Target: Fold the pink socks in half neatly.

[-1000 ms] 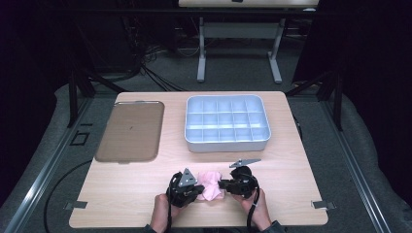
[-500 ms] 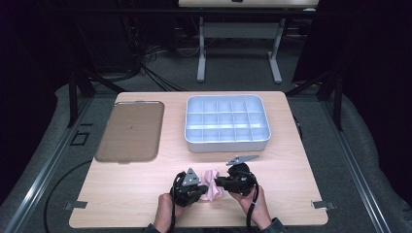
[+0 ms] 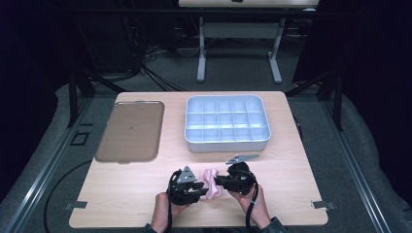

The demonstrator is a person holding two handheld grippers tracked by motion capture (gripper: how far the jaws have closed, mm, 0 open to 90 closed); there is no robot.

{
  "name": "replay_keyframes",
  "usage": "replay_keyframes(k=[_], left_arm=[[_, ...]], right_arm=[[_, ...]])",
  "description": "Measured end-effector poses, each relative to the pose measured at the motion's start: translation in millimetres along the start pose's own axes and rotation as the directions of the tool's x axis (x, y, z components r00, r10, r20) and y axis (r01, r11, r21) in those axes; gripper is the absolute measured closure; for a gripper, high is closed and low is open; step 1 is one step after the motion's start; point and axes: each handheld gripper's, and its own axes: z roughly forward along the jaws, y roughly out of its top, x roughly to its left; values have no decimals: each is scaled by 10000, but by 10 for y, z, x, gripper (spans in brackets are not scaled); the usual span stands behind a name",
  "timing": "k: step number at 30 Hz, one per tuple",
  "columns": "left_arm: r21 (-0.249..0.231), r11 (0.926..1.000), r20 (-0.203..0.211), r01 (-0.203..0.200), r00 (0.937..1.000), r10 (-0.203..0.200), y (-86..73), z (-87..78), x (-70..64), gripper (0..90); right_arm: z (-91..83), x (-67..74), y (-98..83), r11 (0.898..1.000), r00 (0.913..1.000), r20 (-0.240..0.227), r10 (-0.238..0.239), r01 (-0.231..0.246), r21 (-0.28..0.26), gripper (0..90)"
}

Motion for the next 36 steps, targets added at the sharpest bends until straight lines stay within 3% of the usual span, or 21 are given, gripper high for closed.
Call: replay_keyframes(k=[3,5,8,11,15,16,17,19,23,25,31,36], left_arm=[[-335,9992,-104,204,9997,-208,11,-124,30,645],[-239,9991,-472,357,9982,-368,-2,-166,78,651],[42,9974,-673,720,9952,-715,-59,-128,179,671],[364,9956,-549,861,9949,-840,-102,-12,225,707],[389,9958,-340,834,9960,-821,-106,63,210,745],[396,9957,-372,835,9959,-821,-101,72,202,755],[410,9959,-327,810,9963,-796,-97,82,199,759],[439,9956,-309,830,9962,-817,-95,105,182,770],[477,9958,-213,785,9968,-776,-84,128,178,772],[482,9950,-179,871,9961,-863,-79,138,170,770],[445,9939,-35,1008,9949,-1008,-99,131,195,733],[282,9916,14,1262,9920,-1263,-136,47,225,629]], right_arm=[[-8,-6,-2,10000,10000,36,30,-30,-32,850],[-12,-10,-1,10000,9999,105,22,-23,23,850],[-14,-11,-1,10000,9998,189,51,-51,-14,850],[1,-3,7,9999,9999,106,-50,52,-164,849],[30,39,39,9998,9998,39,-195,195,-103,846],[69,39,38,9989,9993,-308,-229,216,-424,845],[89,49,46,9988,9988,-400,-280,264,-418,845],[97,88,73,9990,9992,-11,-397,397,182,845],[163,137,103,9942,9975,271,-647,621,876,844],[189,174,121,9856,9927,758,-940,820,1477,843],[322,179,109,9811,9909,814,-1074,924,1699,841],[363,179,103,9784,9882,911,-1234,1058,1776,842]])
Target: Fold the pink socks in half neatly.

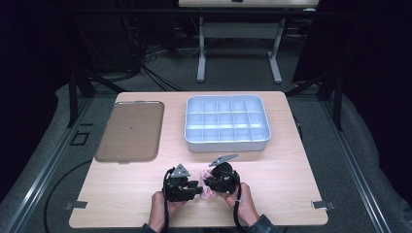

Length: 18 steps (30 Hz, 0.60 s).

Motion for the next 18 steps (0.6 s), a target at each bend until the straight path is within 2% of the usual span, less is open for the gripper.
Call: replay_keyframes(k=[1,4,6,11,14,18], left_arm=[[-31,10000,-3,17,10000,-17,-4,-19,5,619],[-280,9995,-40,119,9999,-120,-19,-90,20,595],[-293,9995,-158,63,9999,-68,-22,-124,23,573],[-328,9994,-462,123,9988,-138,-52,-145,27,524],[-348,9993,-851,97,9963,-126,-96,-142,45,448],[-500,9988,-1467,10,9891,-83,-150,-171,65,349]], right_arm=[[5,12,9,9999,10000,73,-34,33,147,843],[35,23,19,9999,9999,121,-51,50,148,846],[47,32,23,9994,9993,258,-287,283,192,848],[69,57,24,9992,9988,322,-361,355,198,853],[73,61,15,9985,9980,341,-536,531,134,853],[61,56,7,9980,9978,250,-618,615,141,850]])
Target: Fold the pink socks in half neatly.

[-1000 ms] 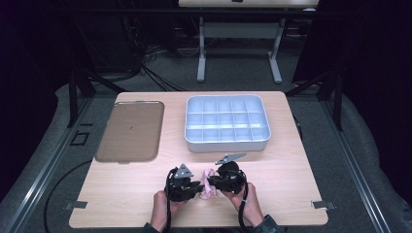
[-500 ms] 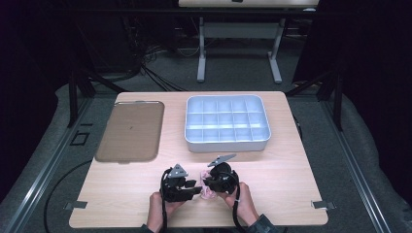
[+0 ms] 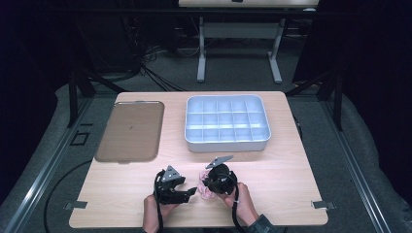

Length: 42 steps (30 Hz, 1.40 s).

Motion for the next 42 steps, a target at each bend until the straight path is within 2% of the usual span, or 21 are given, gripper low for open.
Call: replay_keyframes(k=[1,3,6,10,15,16,19,21,23,27,31,34,38,42], left_arm=[[-87,10000,-85,49,10000,-49,-13,-9,9,328],[-166,9998,-285,58,9996,-63,-38,-32,44,311],[-100,9998,-421,183,9989,-187,-69,-35,105,296],[-217,9992,-401,329,9986,-337,-79,-43,122,285],[-184,9994,-399,293,9988,-300,-83,-30,119,282],[-171,9995,-413,250,9988,-257,-82,-31,118,282],[-180,9995,-413,246,9988,-253,-84,-29,120,282],[-175,9994,-387,295,9988,-301,-84,-29,121,283],[-175,9994,-380,289,9988,-295,-84,-28,122,282],[-171,9995,-443,251,9987,-259,-81,-26,119,282],[-305,9988,-325,388,9987,-398,-56,-18,122,282],[-408,9985,-206,371,9991,-380,38,-2,111,282],[-697,9974,31,207,9998,-205,229,11,77,282],[-426,9990,-29,-135,9999,134,431,126,65,283]], right_arm=[[-3,-1,-5,10000,10000,-32,-82,82,-38,842],[-28,-35,-9,9998,9987,-500,75,-84,-176,776],[-52,-39,-12,9996,9979,-653,-32,13,-290,738],[-93,-4,-19,9991,9983,-530,-248,229,-352,706],[-211,19,-33,9957,9971,-688,-327,266,-884,630],[-283,7,-38,9926,9984,-538,-168,102,-1209,617],[-321,-37,-49,9903,9995,-321,82,-126,-1384,636],[-296,-75,-62,9916,9990,-290,342,-376,-1238,675],[-240,-85,-71,9936,9988,-269,412,-438,-1045,709],[-116,-23,-62,9979,9998,-95,157,-163,-630,742],[-31,58,-46,9989,9996,212,-193,202,-421,758],[-15,94,-55,9985,9987,391,-332,348,-427,759],[-19,80,-57,9982,9981,338,-516,526,-305,758],[-22,77,-53,9984,9985,222,-491,497,-272,743]])
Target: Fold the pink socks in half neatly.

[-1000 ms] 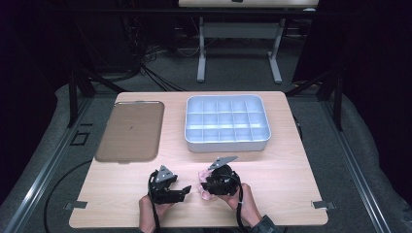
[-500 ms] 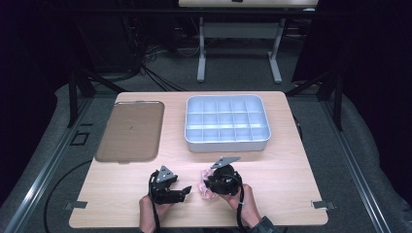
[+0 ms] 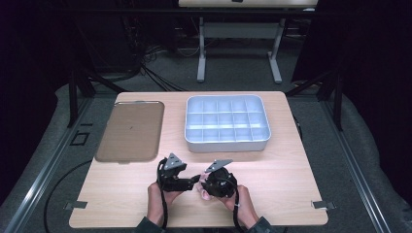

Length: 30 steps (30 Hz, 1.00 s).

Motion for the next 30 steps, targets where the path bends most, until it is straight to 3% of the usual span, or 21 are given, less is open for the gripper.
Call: replay_keyframes(k=[2,4,6,9,10,12,15,19,25,28,30], left_arm=[[141,9997,246,-211,9995,207,31,72,8,355],[210,9995,474,-256,9986,246,35,124,-7,491],[-87,9994,462,-334,9984,337,30,104,-36,585],[-714,9940,359,-833,9956,860,45,15,-99,729],[-965,9894,576,-1088,9917,1147,55,-24,-122,785],[-950,9871,772,-1289,9876,1364,71,-23,-155,881],[-276,9862,1169,-1634,9792,1656,80,89,-185,900],[370,9863,1222,-1610,9803,1555,61,226,-183,900],[429,9918,1184,-1204,9863,1147,43,265,-147,900],[453,9929,1122,-1100,9882,1044,41,266,-148,900],[464,9932,1121,-1069,9885,1012,43,270,-147,900]], right_arm=[[-6,-6,2,10000,9999,-110,-45,46,49,726],[-5,-21,-8,10000,9997,-228,9,-11,-97,721],[-14,-31,-15,10000,9996,-276,38,-39,-39,723],[-10,-33,-22,10000,9996,-277,13,-16,-85,729],[-8,-34,-22,10000,9996,-281,10,-12,-87,732],[-12,-45,-25,10000,9995,-298,67,-69,-65,740],[-12,-56,-33,9999,9992,-381,127,-131,-105,741],[-10,-50,-37,9998,9994,-336,92,-97,-167,736],[-63,-17,-59,9994,9991,-411,-73,59,-348,597],[-180,-58,-85,9983,9980,-615,162,-197,-557,547],[-265,-102,-93,9951,9965,-469,685,-716,-678,486]])
